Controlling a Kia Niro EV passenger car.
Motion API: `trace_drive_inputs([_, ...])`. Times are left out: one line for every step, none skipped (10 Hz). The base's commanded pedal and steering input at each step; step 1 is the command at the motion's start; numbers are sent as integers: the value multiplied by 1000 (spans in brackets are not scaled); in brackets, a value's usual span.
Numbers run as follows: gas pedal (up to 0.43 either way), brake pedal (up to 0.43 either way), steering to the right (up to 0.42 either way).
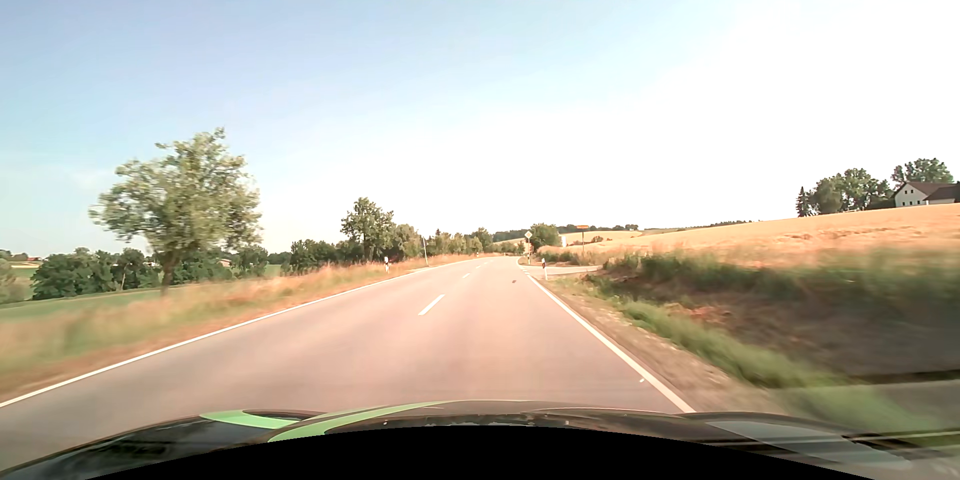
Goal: Follow the waypoints while adhering to traffic rules and regulations
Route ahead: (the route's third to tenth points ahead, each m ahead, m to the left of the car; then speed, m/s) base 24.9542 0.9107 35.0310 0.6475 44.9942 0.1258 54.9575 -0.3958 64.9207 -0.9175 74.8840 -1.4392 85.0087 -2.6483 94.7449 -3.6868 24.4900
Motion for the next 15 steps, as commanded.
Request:
trace_drive_inputs([350, 0, 8])
trace_drive_inputs([350, 0, 8])
trace_drive_inputs([350, 0, 8])
trace_drive_inputs([350, 0, 8])
trace_drive_inputs([350, 0, 8])
trace_drive_inputs([350, 0, 7])
trace_drive_inputs([339, 0, 7])
trace_drive_inputs([319, 0, 7])
trace_drive_inputs([299, 0, 8])
trace_drive_inputs([260, 0, 8])
trace_drive_inputs([240, 0, 8])
trace_drive_inputs([228, 0, 9])
trace_drive_inputs([220, 0, 9])
trace_drive_inputs([220, 0, 9])
trace_drive_inputs([220, 0, 8])
